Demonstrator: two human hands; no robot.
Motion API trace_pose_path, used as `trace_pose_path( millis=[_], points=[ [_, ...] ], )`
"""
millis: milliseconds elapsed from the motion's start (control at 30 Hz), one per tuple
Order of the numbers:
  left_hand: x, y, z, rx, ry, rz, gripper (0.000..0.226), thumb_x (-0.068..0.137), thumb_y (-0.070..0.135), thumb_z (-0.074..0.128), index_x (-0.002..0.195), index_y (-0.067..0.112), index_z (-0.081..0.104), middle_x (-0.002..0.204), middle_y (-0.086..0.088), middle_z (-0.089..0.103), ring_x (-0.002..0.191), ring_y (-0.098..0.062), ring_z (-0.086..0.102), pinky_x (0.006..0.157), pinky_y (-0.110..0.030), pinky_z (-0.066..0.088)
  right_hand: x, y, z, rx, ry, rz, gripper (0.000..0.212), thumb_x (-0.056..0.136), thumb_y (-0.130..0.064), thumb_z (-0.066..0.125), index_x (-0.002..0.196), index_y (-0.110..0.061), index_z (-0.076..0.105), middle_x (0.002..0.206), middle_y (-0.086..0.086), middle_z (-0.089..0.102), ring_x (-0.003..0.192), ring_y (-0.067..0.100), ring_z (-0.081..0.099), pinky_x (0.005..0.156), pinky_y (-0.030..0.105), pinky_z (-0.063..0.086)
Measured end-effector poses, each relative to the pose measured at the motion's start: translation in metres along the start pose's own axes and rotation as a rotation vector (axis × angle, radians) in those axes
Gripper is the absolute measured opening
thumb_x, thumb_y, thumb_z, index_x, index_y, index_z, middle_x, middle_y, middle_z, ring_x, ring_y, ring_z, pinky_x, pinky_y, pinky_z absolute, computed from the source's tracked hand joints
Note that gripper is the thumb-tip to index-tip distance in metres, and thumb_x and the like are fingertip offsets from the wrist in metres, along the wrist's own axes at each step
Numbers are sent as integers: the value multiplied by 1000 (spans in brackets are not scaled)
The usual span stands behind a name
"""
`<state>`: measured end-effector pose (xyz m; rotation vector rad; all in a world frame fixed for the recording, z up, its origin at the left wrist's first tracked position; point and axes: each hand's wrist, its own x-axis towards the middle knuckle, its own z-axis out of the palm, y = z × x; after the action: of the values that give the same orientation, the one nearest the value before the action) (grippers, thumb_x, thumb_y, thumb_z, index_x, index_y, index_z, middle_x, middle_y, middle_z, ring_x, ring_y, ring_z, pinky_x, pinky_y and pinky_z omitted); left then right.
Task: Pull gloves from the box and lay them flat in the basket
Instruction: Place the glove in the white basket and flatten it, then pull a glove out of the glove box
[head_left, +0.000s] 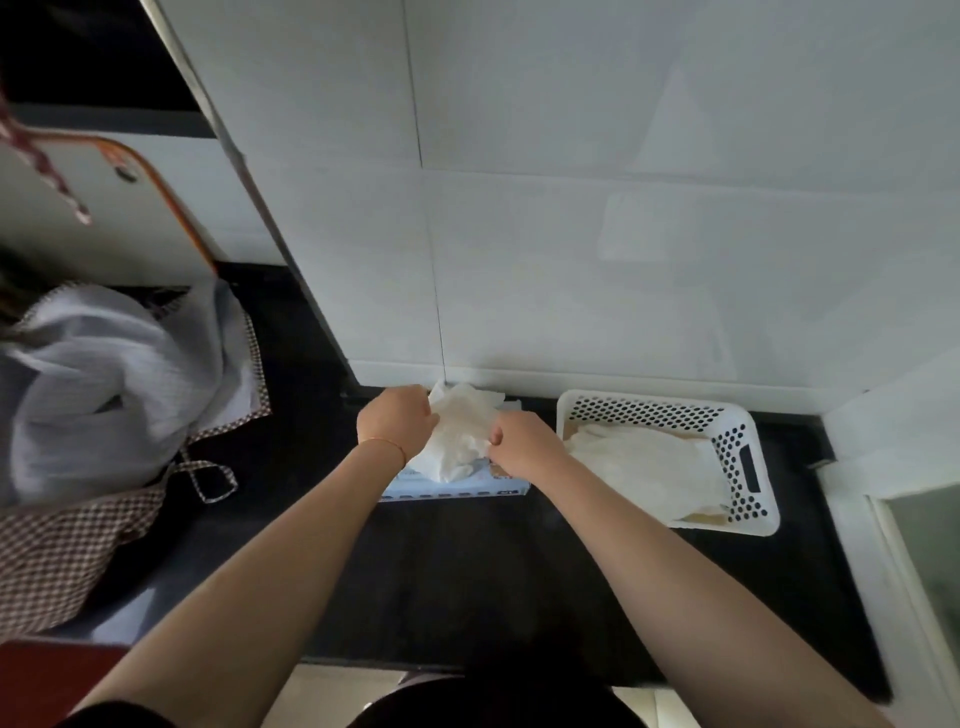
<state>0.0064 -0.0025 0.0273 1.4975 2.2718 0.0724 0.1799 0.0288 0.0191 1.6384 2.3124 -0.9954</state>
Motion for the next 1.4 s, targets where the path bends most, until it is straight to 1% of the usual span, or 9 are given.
trace_pose_path(
  millis=[133, 267, 333, 500, 667, 867, 1000, 1200, 1400],
  points=[
    [4, -5, -5, -172, 121, 10, 29, 94, 26, 50, 68, 14, 52, 62, 1, 53, 56, -20, 47, 51, -26, 35, -2, -3, -7, -46, 33, 29, 17, 93, -11, 52, 87, -3, 66, 86, 9, 67, 73, 20, 59, 64, 33, 49],
    [-2, 14, -32, -622, 146, 81, 24, 93, 20, 50, 78, 8, 64, 67, -4, 59, 56, -16, 47, 52, -27, 39, -7, -2, -25, 7, 67, 38, 27, 92, -9, 45, 70, -10, 59, 72, 4, 60, 71, 22, 58, 57, 28, 45],
    [-6, 24, -51, -919, 103, 82, 23, 88, 21, 49, 80, 5, 63, 72, -7, 62, 62, -16, 50, 58, -30, 44, -14, -2, -41, 177, 149, 48, 21, 96, -17, 47, 95, -12, 68, 92, 0, 66, 82, 19, 62, 74, 31, 52],
    [-14, 43, -87, -1517, -101, 38, 29, 96, 17, 43, 74, 8, 60, 73, -5, 56, 69, -19, 54, 63, -28, 47, -29, -9, -86, 801, 326, 84, 23, 96, -31, 53, 103, -14, 67, 89, 5, 65, 68, 14, 62, 61, 26, 53],
    [-22, 54, -87, -1913, -396, -51, 38, 99, 17, 32, 81, 12, 66, 71, -2, 65, 65, -16, 65, 54, -21, 52, -37, -5, -85, 1400, -30, 114, 88, 69, -66, 76, 139, -17, 53, 142, 13, 51, 133, 25, 47, 93, 50, 54],
    [-30, 60, -67, -1898, -479, -159, 35, 104, 24, 34, 100, 7, 64, 84, -7, 72, 80, -22, 69, 76, -36, 52, -56, 11, -73, 1486, -198, -15, 56, 82, -33, 77, 130, -10, 58, 124, 13, 65, 117, 32, 63, 103, 50, 47],
    [-24, 62, -60, -1761, -404, -207, 17, 97, 13, 42, 95, 5, 57, 87, -11, 63, 73, -27, 64, 67, -39, 57, -58, 20, -75, 1471, 75, 84, 47, 86, -10, 71, 128, 3, 55, 115, 17, 67, 105, 30, 67, 87, 41, 56],
    [-28, 74, -59, -383, -334, 204, 12, 88, 24, 59, 89, 12, 55, 88, -2, 63, 75, -19, 60, 71, -30, 50, -70, 36, -115, 1136, 471, 83, 7, 86, -14, 70, 93, -11, 69, 88, 7, 68, 85, 25, 65, 73, 34, 49],
    [-34, 100, -64, -785, -220, 546, 42, 81, 4, 62, 116, 26, 56, 124, 11, 55, 110, -10, 53, 86, -18, 43, -89, 22, -134, 591, 149, -54, 34, 82, -43, 73, 74, -11, 64, 72, 7, 50, 65, 17, 48, 63, 31, 34]
  ],
)
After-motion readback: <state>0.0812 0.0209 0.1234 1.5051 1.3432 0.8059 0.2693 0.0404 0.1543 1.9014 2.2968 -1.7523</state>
